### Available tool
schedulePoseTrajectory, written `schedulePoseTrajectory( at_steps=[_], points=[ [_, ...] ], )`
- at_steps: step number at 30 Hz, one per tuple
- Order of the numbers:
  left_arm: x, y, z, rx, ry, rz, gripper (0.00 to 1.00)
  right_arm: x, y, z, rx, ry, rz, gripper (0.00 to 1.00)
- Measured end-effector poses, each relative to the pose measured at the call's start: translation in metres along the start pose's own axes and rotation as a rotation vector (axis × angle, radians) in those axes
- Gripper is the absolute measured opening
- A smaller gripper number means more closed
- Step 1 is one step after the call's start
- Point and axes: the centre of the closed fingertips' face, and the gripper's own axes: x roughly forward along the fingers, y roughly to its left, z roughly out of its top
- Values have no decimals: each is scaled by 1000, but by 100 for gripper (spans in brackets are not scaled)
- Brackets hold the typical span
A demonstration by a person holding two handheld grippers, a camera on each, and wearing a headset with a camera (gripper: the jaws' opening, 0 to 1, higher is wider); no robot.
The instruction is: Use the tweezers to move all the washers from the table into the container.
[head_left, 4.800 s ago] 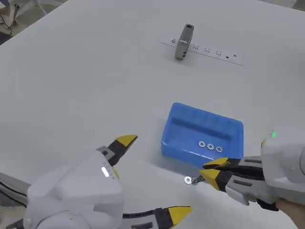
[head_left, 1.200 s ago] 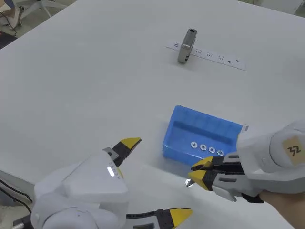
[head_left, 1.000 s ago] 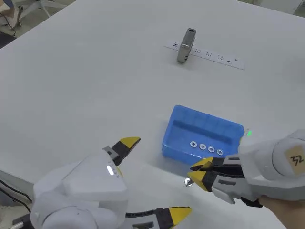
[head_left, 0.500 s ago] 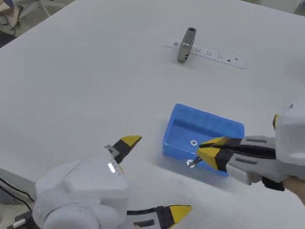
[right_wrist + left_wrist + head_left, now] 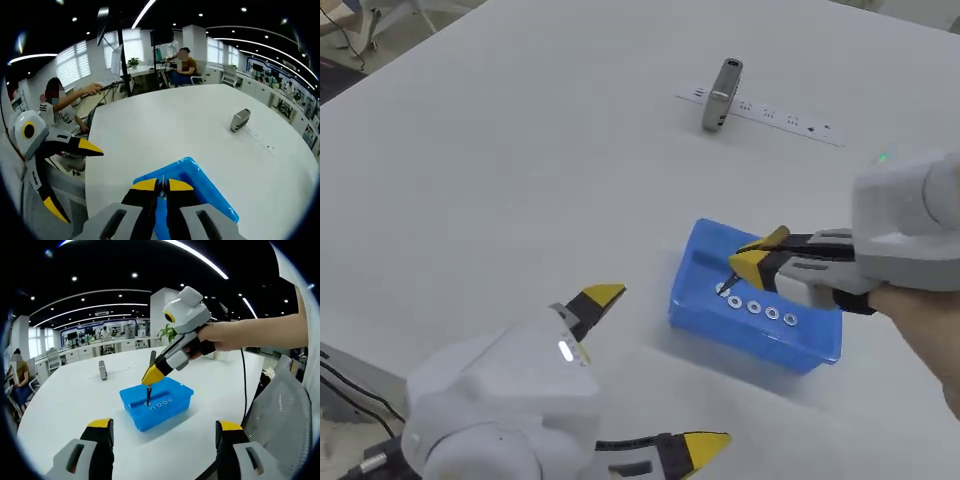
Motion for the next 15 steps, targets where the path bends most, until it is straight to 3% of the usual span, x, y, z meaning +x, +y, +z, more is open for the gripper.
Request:
schedulePoseTrajectory(
  at_steps=[2, 4, 9, 13, 15],
  points=[
    [0, 0, 0, -3, -2, -2, 86, 7, -2, -5, 3, 20, 5, 2],
    [-1, -2, 8, -13, -50, -8, 88, 12, -4, -10, 4, 36, 6, 2],
    [0, -2, 4, -9, -21, -9, 87, 17, -8, -13, -16, 58, -1, 2],
    [-2, -4, 15, -33, -79, -20, 90, 21, -10, -17, -17, 73, 0, 2],
    [-2, -3, 15, -34, -79, -18, 90, 22, -10, -19, -23, 82, 0, 2]
  ],
)
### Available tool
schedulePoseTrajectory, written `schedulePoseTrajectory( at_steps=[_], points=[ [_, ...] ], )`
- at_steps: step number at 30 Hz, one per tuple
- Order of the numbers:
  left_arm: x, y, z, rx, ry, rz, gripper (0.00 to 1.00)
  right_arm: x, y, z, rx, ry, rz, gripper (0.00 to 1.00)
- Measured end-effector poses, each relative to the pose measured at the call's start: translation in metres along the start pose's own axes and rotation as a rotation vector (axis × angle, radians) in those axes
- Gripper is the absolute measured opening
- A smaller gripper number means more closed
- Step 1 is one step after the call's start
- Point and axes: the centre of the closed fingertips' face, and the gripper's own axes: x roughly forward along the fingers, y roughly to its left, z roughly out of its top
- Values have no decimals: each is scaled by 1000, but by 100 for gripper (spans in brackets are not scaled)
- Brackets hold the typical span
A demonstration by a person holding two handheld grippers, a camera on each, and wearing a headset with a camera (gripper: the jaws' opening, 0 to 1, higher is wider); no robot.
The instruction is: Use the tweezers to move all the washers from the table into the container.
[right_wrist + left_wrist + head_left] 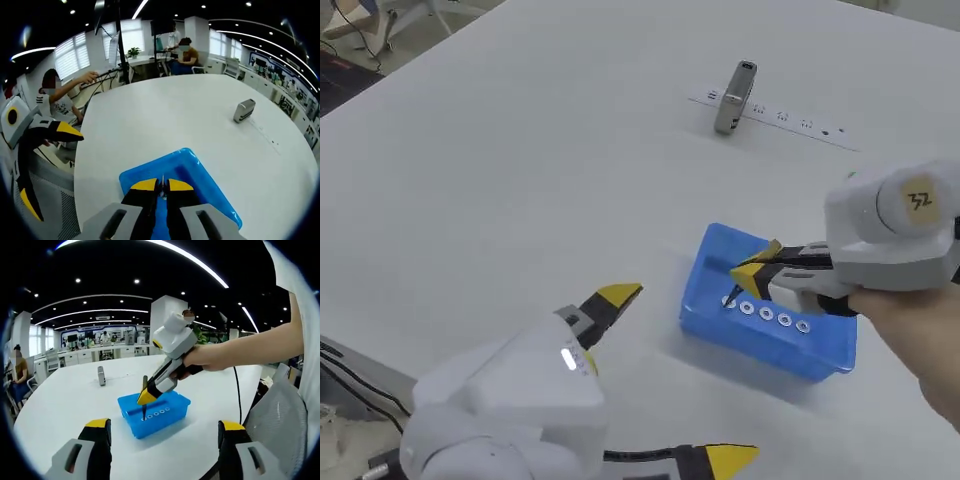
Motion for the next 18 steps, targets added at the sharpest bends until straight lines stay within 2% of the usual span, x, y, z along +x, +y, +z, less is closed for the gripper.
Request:
schedulePoseTrajectory(
  at_steps=[4, 8, 13, 15, 18],
  points=[
    [0, 0, 2, 4, -4, 1, 87, 0, 2, -2, -10, 8, 0, 2],
    [-2, 1, 9, -35, -46, -4, 88, -4, 4, 0, -21, -8, 1, 3],
    [-1, -1, 7, -34, -31, -8, 88, -7, -1, -2, -9, -14, -9, 3],
    [-1, -1, 6, -17, -20, -7, 87, -14, 0, 4, -6, -40, -14, 3],
    [-1, -1, 5, -21, -6, -7, 85, -29, 5, 13, -18, -75, -22, 3]
  ],
)
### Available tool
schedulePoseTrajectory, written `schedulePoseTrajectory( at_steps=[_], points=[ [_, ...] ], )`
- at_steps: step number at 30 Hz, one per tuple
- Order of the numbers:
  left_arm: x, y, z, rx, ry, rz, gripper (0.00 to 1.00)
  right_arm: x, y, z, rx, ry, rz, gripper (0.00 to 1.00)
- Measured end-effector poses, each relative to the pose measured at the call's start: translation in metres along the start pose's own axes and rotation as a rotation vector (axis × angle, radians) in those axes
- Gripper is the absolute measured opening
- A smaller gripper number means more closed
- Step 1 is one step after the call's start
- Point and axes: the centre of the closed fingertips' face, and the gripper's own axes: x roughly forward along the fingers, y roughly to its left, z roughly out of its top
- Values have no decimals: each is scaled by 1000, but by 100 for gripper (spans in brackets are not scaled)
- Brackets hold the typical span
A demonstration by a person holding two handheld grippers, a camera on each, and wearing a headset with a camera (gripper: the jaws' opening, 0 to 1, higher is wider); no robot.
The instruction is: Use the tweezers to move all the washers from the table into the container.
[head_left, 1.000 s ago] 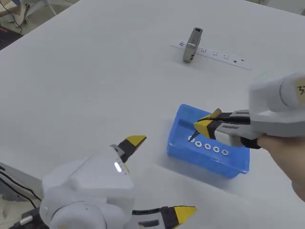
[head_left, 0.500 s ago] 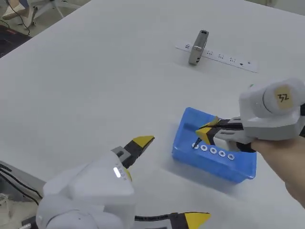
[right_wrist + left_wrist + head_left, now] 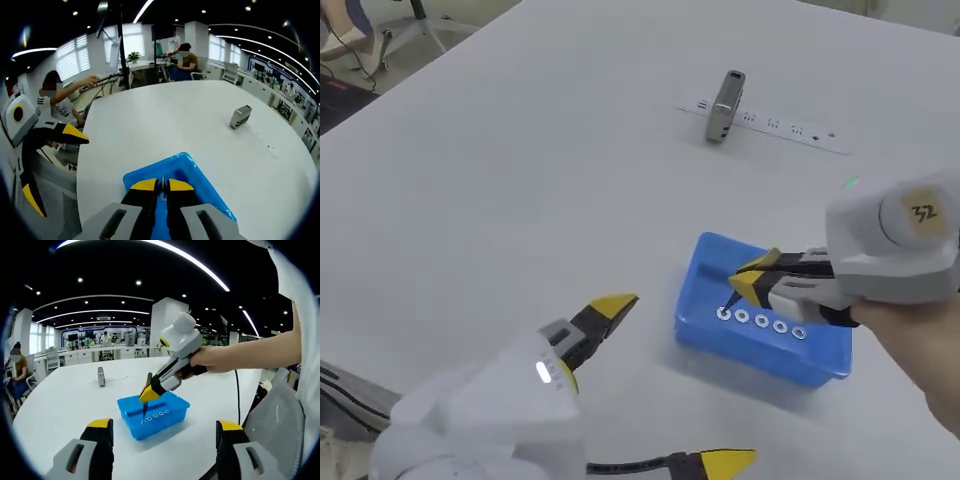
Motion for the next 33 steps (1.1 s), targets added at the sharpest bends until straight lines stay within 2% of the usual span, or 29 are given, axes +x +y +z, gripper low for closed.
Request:
schedulePoseTrajectory(
  at_steps=[4, 8, 10, 13, 14, 15, 17, 18, 20, 23, 24, 26, 29, 33],
  points=[
    [-2, 1, 2, -10, 8, -7, 79, -28, 13, 19, -36, -88, -2, 3],
    [-3, 7, 13, 25, 8, -8, 73, -45, 24, 17, -32, -103, 3, 3],
    [-2, 10, 27, 29, -10, -36, 63, -54, 31, 11, -43, -102, 0, 3],
    [2, 4, 44, 42, -28, -111, 47, -61, 43, 0, -58, -92, 12, 2],
    [3, 3, 46, 49, -29, -124, 43, -62, 45, -2, -63, -88, 14, 2],
    [5, -3, 51, 69, -31, -160, 38, -63, 52, -11, -110, -53, 27, 2],
    [8, -13, 55, 96, -20, -216, 31, -64, 59, -22, -160, -10, 39, 2],
    [10, -21, 57, 116, -13, -261, 26, -64, 64, -31, -182, 23, 53, 2],
    [11, -31, 57, 134, 13, -308, 18, -63, 70, -40, -207, 49, 74, 2],
    [14, -53, 55, 197, 42, -427, 1, -61, 79, -53, -245, 88, 105, 2],
    [16, -62, 52, 214, 65, -473, 0, -61, 83, -57, -253, 102, 118, 2],
    [20, -72, 50, 228, 89, -517, 0, -60, 86, -63, -262, 116, 125, 2],
    [27, -77, 51, 240, 97, -532, 3, -60, 88, -68, -269, 131, 137, 2],
    [33, -84, 46, 263, 139, -588, 4, -63, 87, -72, -292, 150, 138, 2]
  ],
)
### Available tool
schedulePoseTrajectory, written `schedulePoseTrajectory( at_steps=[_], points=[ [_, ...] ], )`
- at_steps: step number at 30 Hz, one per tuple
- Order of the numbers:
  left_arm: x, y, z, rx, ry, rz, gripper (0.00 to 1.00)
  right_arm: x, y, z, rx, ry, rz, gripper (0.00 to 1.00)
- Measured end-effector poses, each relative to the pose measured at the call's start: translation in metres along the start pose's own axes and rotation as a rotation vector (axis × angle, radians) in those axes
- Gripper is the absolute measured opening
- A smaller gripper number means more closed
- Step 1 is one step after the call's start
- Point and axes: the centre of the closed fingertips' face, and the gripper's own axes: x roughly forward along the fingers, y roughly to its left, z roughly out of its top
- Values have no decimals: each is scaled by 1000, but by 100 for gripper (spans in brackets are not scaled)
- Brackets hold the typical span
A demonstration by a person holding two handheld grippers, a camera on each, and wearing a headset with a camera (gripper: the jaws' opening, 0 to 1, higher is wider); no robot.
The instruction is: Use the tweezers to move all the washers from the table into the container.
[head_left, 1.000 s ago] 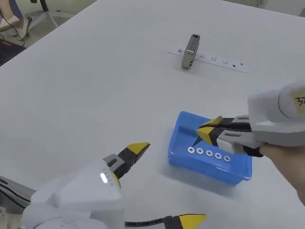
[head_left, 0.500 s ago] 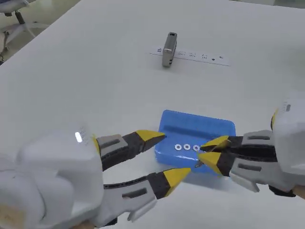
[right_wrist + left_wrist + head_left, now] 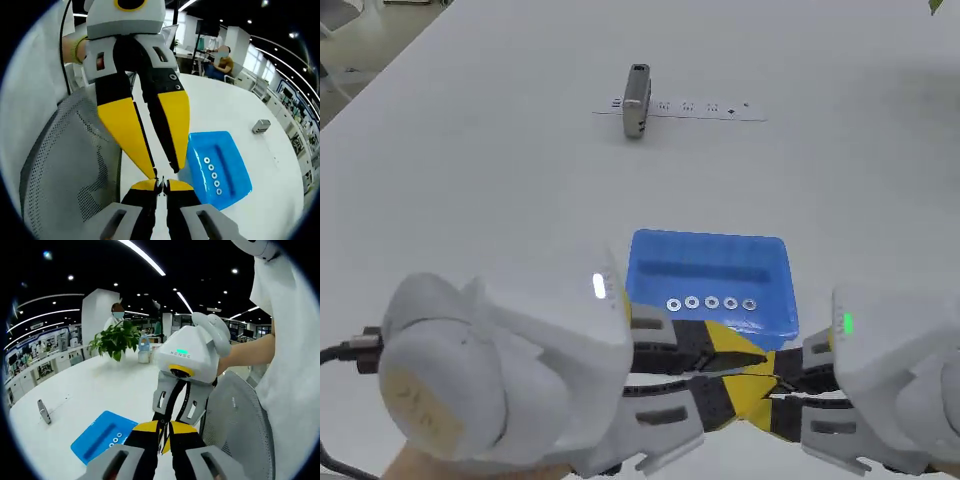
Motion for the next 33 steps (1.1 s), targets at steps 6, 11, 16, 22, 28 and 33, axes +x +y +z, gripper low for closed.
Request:
schedulePoseTrajectory(
  at_steps=[6, 11, 16, 22, 28, 33],
  points=[
    [13, -4, -15, 97, 118, -62, 0, -1, -1, -9, -21, 29, -5, 3],
    [18, -6, -19, 88, 141, -97, 0, 2, 3, -20, -51, 76, 5, 3],
    [13, -4, -39, 116, 223, -110, 0, 5, 5, -33, -97, 130, 13, 3],
    [12, 0, -60, 92, 272, -114, 0, 18, 9, -39, -87, 106, 36, 3],
    [8, 8, -73, 78, 310, -105, 0, 25, 7, -33, -13, -5, 16, 6],
    [4, 13, -89, 92, 371, -102, 0, 1, 0, -31, 142, -110, -55, 19]
  ],
)
